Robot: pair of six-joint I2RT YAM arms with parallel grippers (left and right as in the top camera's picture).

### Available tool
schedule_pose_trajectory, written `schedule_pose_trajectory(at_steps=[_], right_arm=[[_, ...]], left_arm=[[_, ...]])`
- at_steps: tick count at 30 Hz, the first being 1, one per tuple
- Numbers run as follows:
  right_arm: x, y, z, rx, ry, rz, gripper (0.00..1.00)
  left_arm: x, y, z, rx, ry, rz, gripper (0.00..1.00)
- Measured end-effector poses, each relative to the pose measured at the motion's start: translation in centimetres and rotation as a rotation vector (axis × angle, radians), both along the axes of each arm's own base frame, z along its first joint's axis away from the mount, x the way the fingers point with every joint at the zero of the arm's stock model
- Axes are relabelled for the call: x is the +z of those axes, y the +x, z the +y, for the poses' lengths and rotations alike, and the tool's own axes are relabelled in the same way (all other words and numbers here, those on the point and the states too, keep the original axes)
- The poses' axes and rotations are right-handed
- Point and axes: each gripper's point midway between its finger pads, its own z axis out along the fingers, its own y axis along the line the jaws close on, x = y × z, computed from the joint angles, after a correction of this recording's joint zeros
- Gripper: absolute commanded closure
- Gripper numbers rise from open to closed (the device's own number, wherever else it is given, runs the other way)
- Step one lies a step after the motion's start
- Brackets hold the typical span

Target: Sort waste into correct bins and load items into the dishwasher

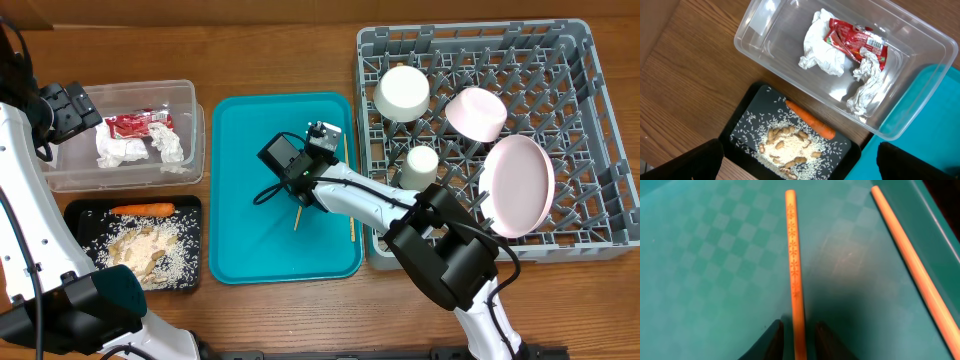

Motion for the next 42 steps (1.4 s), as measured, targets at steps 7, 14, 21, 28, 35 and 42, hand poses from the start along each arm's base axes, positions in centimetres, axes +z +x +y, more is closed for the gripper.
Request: schedule_pose_trajectory(at_steps=[7,14,21,28,35,42], right_arm=[[-0.1,-0.1,-0.2,-0.004,-0.011,0.002,0.9],[-0.1,-0.1,-0.3,0.01,-0.023,0.003,0.96],[-0.1,-0.1,-0.3,0.026,-0.039,0.009,0.96],[0.0,-0.2,-0.4,0.054,-0.061,0.013,0.96],[2.9,-0.8,0.4,0.212,-0.075,0.021,0.96],[11.7,-1.6,1.2,0.377,-0.023,-0.072,0.96]], left_arm=[[0.0,0.0,0.0,0.0,0.0,0.0,0.0],[0.0,0.0,0.0,0.0,0.0,0.0,0.0],[0.0,0.0,0.0,0.0,0.0,0.0,0.0],[0.0,0.0,0.0,0.0,0.0,0.0,0.0],[0.0,0.0,0.0,0.0,0.0,0.0,0.0],[0.0,0.0,0.0,0.0,0.0,0.0,0.0]])
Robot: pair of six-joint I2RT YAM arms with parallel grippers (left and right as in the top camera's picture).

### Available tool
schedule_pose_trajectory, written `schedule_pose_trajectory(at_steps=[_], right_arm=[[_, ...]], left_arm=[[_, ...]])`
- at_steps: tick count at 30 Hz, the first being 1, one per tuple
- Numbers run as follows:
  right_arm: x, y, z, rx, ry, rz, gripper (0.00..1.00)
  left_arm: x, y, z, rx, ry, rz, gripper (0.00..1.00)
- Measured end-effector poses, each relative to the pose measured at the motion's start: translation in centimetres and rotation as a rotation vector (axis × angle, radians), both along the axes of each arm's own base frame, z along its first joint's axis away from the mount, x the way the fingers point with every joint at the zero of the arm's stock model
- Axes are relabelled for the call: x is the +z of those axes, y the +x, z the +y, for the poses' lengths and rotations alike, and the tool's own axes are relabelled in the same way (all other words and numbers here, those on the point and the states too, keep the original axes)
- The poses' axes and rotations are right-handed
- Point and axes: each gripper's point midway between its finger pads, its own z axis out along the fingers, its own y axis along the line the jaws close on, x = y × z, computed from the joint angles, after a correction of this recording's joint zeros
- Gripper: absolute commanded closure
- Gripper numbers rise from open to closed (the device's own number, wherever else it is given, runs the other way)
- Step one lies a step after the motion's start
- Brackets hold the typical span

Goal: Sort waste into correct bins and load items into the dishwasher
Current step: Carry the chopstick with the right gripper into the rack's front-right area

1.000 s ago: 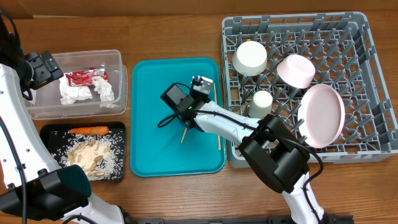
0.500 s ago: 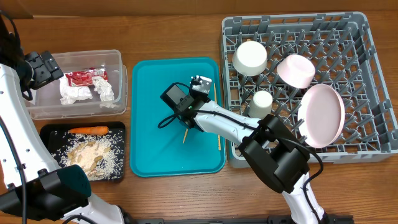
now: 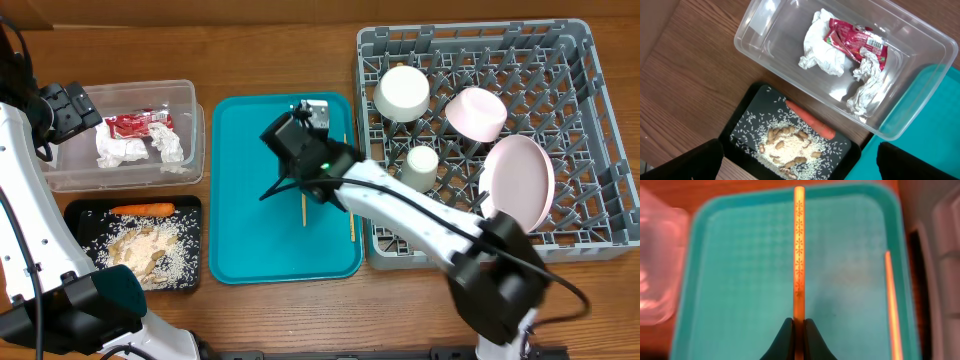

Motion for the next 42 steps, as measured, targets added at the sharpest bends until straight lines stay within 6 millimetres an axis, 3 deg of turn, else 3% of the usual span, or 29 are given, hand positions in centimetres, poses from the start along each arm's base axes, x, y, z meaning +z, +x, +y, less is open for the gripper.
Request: schedule_pose_trajectory(at_steps=[3,7,10,15,20,29,42], right_arm=[[2.1,-1.1,-1.0,0.077,-0.055,-0.009,0.96],[2.7,-2.8,-3.1,0.176,-0.177,0.027,0.96],[2.6,-3.9,-6.4,0.204,-0.29,0.091,0.96],[2.4,-3.5,-13.3,0.119,-0.406,0.201,0.96],[2.0,-3.2,-18.1,0.029,-0.446,0.287,0.96],[1.8,-2.4,-22.7,-0.081,-0.448,0.343,0.96],[1.7,-2.5,-27.4,-0.12,-0.485,0.415,0.96]], left_arm=[[0.0,0.0,0.0,0.0,0.0,0.0,0.0],[0.0,0.0,0.0,0.0,0.0,0.0,0.0],[0.0,0.0,0.0,0.0,0.0,0.0,0.0],[0.0,0.0,0.0,0.0,0.0,0.0,0.0],[0.0,0.0,0.0,0.0,0.0,0.0,0.0],[0.0,0.0,0.0,0.0,0.0,0.0,0.0],[0.0,0.0,0.0,0.0,0.0,0.0,0.0]])
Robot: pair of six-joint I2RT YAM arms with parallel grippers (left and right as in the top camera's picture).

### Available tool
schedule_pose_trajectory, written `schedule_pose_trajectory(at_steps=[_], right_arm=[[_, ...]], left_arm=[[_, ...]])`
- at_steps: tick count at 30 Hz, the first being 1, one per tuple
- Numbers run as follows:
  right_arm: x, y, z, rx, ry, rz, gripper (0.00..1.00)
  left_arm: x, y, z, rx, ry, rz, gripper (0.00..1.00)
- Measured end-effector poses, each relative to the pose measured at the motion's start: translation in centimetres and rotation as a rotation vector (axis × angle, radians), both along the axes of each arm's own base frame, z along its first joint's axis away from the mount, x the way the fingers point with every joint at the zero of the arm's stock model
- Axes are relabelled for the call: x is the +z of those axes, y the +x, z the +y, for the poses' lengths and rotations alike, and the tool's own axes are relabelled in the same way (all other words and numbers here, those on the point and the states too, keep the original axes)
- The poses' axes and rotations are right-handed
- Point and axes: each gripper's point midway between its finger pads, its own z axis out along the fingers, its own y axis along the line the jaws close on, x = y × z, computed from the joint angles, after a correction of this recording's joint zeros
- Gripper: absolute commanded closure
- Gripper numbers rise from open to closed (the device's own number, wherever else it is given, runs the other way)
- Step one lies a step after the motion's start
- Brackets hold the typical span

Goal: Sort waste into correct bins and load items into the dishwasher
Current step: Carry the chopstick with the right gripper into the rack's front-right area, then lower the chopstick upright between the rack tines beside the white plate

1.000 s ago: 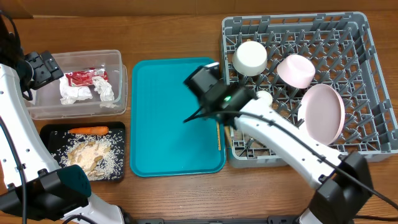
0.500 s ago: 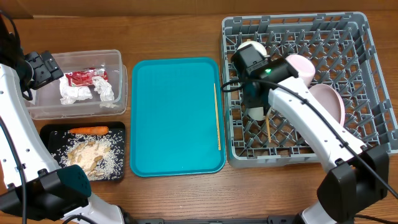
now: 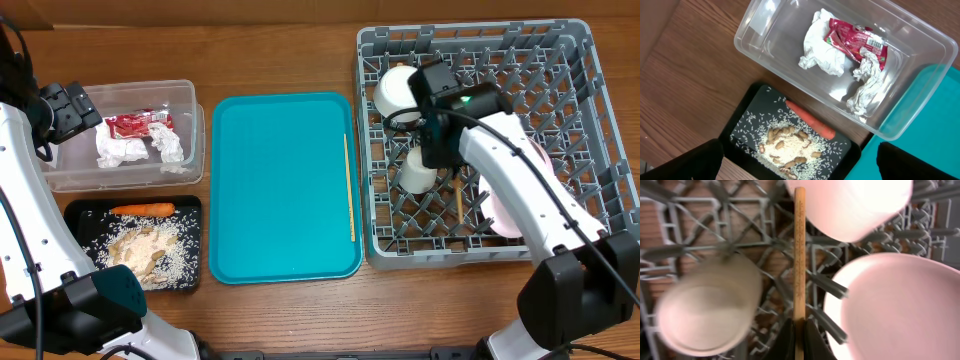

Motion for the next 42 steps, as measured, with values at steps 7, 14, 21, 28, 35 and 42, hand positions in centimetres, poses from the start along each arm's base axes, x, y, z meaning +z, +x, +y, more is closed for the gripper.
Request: schedule_pose_trajectory(at_steps=[7,14,21,28,35,42], right_arm=[[-0.1,-0.2,-1.7,-0.037,0.009,0.025,0.96],[-0.3,-1.3,-2.0,-0.027,0.003,0.077,0.96],[-0.4,-2.1,-1.9,-0.017,0.008,0.118,0.96],[-0.7,-3.1,-1.1,-0.009,0.06,0.163,0.96],[-0.8,-3.1,-0.7,-0.007,0.083,0.166,0.96],[-1.2,-1.6,-0.2,0.013,0.101,0.105,0.96]], left_arm=[[0.0,0.0,0.0,0.0,0.0,0.0,0.0],[0.0,0.0,0.0,0.0,0.0,0.0,0.0],[0.0,0.0,0.0,0.0,0.0,0.0,0.0],[0.0,0.0,0.0,0.0,0.0,0.0,0.0],[0.0,0.0,0.0,0.0,0.0,0.0,0.0],[0.0,0.0,0.0,0.0,0.0,0.0,0.0]])
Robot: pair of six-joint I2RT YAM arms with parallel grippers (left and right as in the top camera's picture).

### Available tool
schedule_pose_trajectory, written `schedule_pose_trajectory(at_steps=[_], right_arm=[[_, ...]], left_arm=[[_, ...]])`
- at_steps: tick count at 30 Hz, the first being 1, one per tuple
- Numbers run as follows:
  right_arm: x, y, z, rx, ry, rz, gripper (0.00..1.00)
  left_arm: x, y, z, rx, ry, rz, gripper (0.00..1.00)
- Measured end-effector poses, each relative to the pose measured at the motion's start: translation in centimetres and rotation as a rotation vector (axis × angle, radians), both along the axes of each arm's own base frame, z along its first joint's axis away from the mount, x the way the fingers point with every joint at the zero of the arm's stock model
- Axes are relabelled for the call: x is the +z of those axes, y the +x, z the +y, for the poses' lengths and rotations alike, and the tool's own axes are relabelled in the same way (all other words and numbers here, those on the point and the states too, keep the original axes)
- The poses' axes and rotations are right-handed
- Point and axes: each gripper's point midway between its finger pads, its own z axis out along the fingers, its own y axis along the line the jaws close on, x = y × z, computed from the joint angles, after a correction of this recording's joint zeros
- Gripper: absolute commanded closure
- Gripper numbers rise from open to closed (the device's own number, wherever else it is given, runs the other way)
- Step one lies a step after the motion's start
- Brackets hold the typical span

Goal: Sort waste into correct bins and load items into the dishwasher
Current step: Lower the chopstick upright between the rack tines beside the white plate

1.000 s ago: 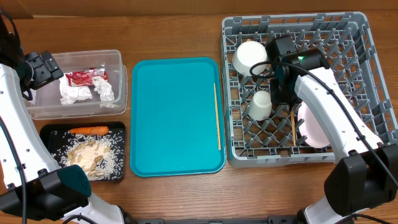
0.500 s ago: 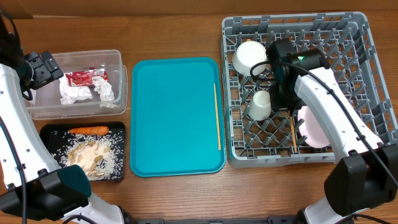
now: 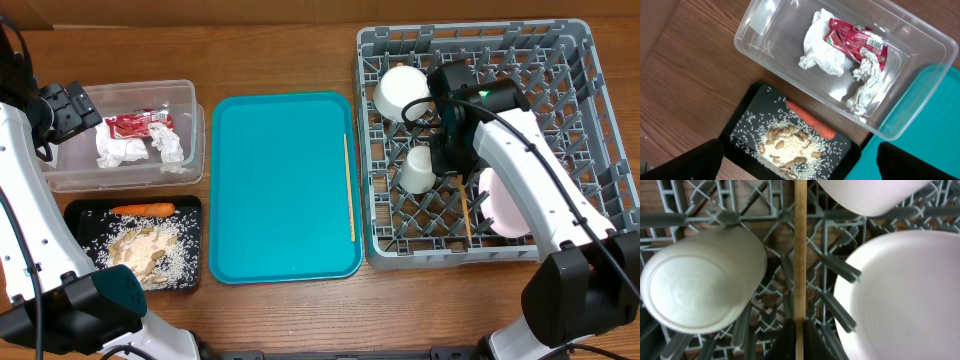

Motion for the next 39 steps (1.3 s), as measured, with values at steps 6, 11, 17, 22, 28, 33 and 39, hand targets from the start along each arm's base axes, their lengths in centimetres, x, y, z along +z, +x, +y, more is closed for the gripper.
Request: schedule_pose_trajectory(at_steps=[6,11,17,22,28,33,39], right_arm=[[-1.4,-0.9,-0.2,0.011,-0.007,0.038,0.96],[-1.5,-0.4,-0.2,0.01,-0.001,0.019,0.96],[-1.5,0.0,-1.1,-0.015,0.003,0.007,0.96],[-1.5,0.2,-1.3,-0.02,0.004,0.001,0.96],[-1.5,-0.3,-1.4,-0.019,-0.001,0.021,0.96],[0.0,-2.3,-1.8,-0.027,-0.017,0.108,0.57],[1.1,-3.9,-2.1,-0.031,-0.025,0.168,0.51]], left_arm=[[0.0,0.0,0.0,0.0,0.0,0.0,0.0],[0.0,0.0,0.0,0.0,0.0,0.0,0.0],[0.0,0.0,0.0,0.0,0.0,0.0,0.0],[0.0,0.0,0.0,0.0,0.0,0.0,0.0],[0.0,0.0,0.0,0.0,0.0,0.0,0.0],[0.0,0.0,0.0,0.0,0.0,0.0,0.0],[0.0,0.0,0.0,0.0,0.0,0.0,0.0]])
